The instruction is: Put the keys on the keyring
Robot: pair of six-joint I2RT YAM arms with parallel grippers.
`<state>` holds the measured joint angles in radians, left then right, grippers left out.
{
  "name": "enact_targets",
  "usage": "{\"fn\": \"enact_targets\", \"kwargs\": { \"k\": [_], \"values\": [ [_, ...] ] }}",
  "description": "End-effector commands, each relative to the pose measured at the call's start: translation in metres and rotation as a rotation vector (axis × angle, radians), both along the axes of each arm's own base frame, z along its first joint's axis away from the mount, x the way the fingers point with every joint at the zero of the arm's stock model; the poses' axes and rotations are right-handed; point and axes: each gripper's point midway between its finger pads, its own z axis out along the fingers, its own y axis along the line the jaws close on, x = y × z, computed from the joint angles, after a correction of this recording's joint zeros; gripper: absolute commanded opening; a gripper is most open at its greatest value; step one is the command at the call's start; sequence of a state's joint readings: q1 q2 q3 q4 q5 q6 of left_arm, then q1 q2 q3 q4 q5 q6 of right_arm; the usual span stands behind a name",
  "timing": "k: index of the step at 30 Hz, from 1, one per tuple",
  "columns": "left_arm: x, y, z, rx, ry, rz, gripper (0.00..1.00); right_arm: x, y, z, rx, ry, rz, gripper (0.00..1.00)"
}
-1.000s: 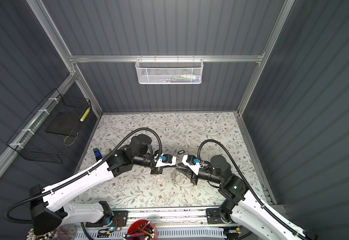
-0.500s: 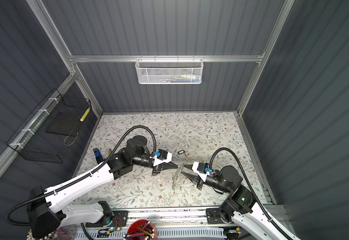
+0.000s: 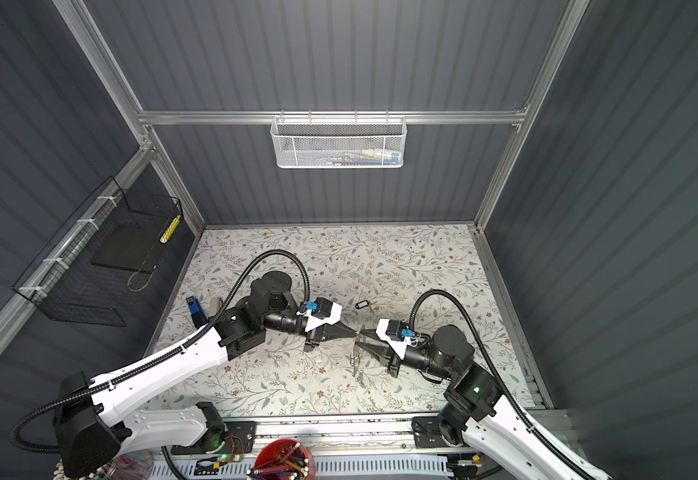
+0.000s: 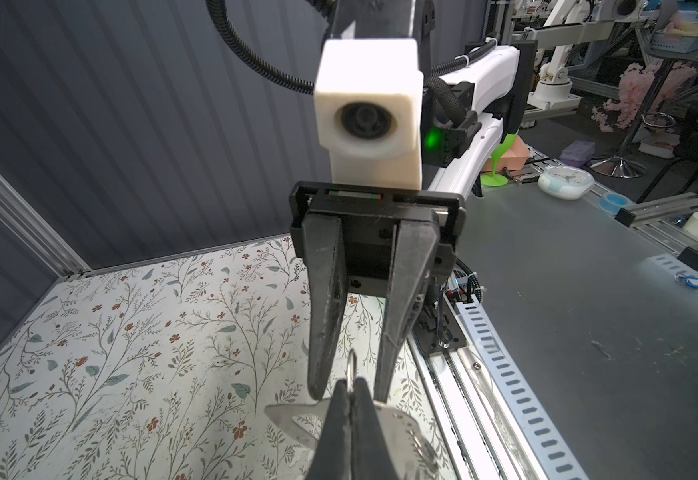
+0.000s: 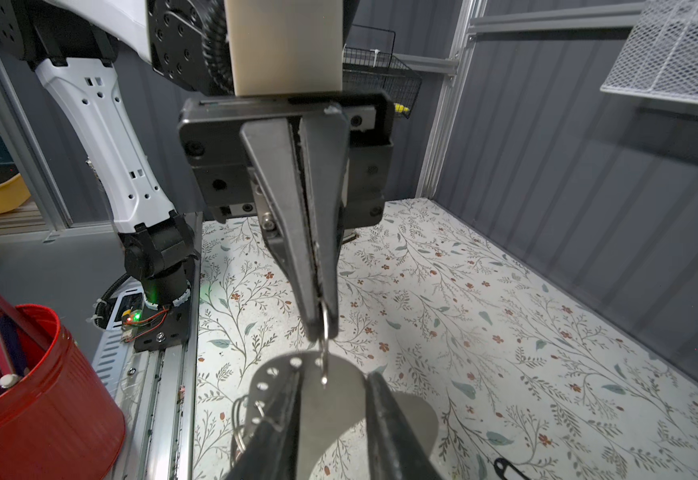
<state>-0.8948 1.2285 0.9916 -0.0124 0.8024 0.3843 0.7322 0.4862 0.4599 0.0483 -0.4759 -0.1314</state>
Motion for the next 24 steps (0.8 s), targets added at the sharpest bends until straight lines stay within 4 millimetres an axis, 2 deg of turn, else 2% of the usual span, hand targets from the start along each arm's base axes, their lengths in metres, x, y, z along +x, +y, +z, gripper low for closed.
{"fn": "enact_targets", "kwargs": {
  "k": [1, 10, 15, 18, 19, 20, 24],
  "values": [
    [-0.003, 0.002, 0.005, -0.013, -0.006, -0.025, 0.0, -0.003, 0.001, 0.013, 0.041, -0.027, 0.013, 0.29],
    [-0.003, 0.002, 0.004, -0.002, -0.008, -0.031, 0.0, -0.004, 0.003, 0.011, 0.045, -0.017, 0.032, 0.18],
    [0.0, 0.002, 0.002, 0.016, -0.011, -0.006, 0.0, -0.005, 0.003, 0.01, 0.04, -0.02, 0.037, 0.06],
    [0.009, 0.004, 0.001, 0.029, -0.023, 0.061, 0.35, -0.006, 0.003, 0.006, 0.029, -0.013, 0.038, 0.01],
    [0.013, 0.007, 0.002, 0.031, -0.027, 0.089, 0.43, -0.005, 0.003, 0.005, 0.026, -0.011, 0.037, 0.01],
    [0.018, 0.01, 0.004, 0.037, -0.027, 0.123, 0.5, -0.005, 0.003, 0.004, 0.023, -0.011, 0.036, 0.0],
    [0.047, 0.029, 0.005, 0.093, -0.032, 0.319, 0.62, -0.003, 0.002, 0.001, 0.015, -0.011, 0.026, 0.0]
  ]
}}
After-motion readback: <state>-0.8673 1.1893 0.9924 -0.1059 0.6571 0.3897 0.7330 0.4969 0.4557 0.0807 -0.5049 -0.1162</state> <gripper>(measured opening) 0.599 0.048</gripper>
